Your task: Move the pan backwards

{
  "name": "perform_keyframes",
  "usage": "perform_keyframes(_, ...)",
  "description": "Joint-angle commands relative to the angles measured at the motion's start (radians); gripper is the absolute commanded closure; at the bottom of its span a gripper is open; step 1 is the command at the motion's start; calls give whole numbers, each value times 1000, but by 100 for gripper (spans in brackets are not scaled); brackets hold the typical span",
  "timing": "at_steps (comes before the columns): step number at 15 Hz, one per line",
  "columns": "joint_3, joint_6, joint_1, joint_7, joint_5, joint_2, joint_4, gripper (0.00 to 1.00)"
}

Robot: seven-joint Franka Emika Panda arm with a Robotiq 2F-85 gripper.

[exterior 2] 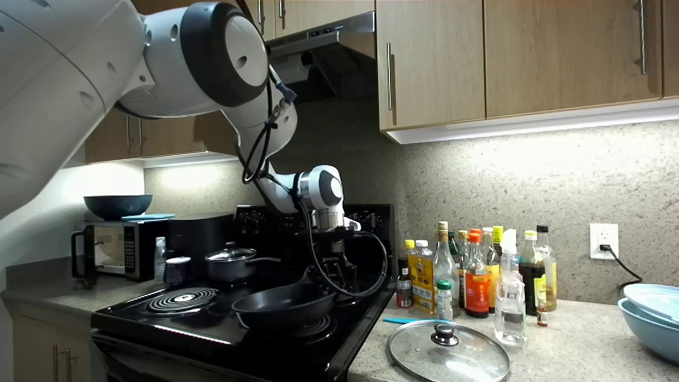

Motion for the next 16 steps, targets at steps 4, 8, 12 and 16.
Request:
perform_keyframes(4,-22,17,19,6,-69,35,70,97)
perform_keyframes(8,-26,-56,52,-81,-182,119,241,97)
perform_keyframes(12,-6,-70,53,-100,-160,133,269,89)
perform_keyframes(16,-5,-108,58,-142,-163,183,351,89)
